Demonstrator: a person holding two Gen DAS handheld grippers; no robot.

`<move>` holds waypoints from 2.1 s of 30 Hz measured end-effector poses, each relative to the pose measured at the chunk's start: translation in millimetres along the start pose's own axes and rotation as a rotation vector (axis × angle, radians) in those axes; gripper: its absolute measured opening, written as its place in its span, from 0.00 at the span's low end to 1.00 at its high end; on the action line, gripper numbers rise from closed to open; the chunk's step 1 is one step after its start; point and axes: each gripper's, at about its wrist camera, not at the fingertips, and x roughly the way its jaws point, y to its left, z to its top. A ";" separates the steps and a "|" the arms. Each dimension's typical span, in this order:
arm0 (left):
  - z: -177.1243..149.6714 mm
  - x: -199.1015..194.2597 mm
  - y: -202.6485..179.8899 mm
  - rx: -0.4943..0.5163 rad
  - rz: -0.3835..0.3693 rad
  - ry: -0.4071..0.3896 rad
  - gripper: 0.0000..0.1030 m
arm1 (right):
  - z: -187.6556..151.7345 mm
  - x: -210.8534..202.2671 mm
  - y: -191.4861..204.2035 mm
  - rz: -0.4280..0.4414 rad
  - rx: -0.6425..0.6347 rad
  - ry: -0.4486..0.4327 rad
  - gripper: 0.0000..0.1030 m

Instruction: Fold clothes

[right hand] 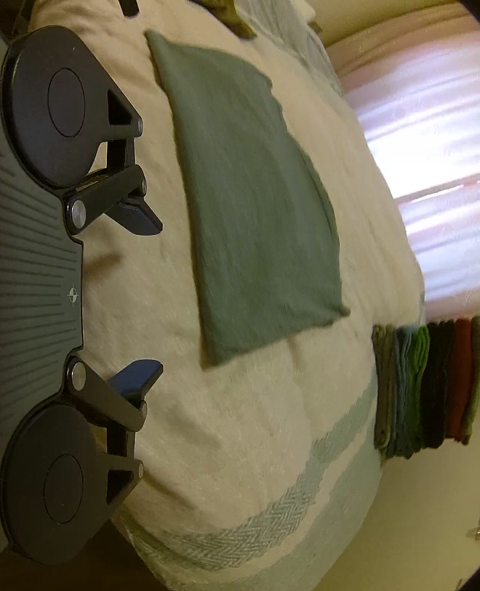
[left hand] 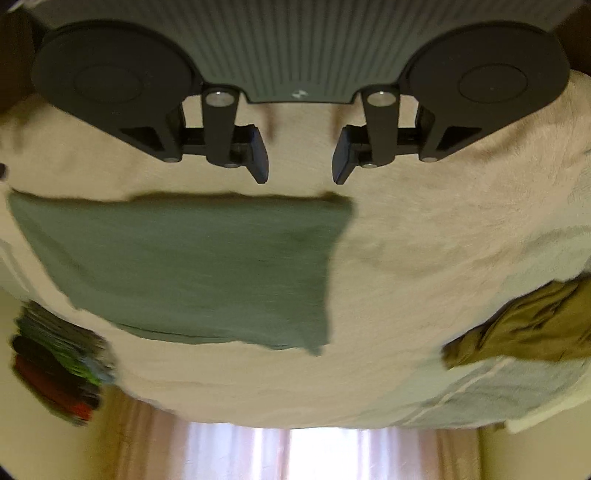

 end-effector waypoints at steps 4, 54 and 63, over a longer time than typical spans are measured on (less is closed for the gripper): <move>-7.1 -27.3 -28.1 0.045 -0.010 -0.027 0.38 | -6.7 -24.1 14.0 0.025 -0.010 -0.009 0.75; 76.9 125.1 76.7 -0.411 -0.449 0.119 0.42 | 108.9 173.2 -143.1 0.602 0.388 0.126 0.57; 76.3 147.6 101.9 -0.501 -0.533 0.149 0.42 | 115.3 185.6 -135.4 0.553 0.440 0.224 0.08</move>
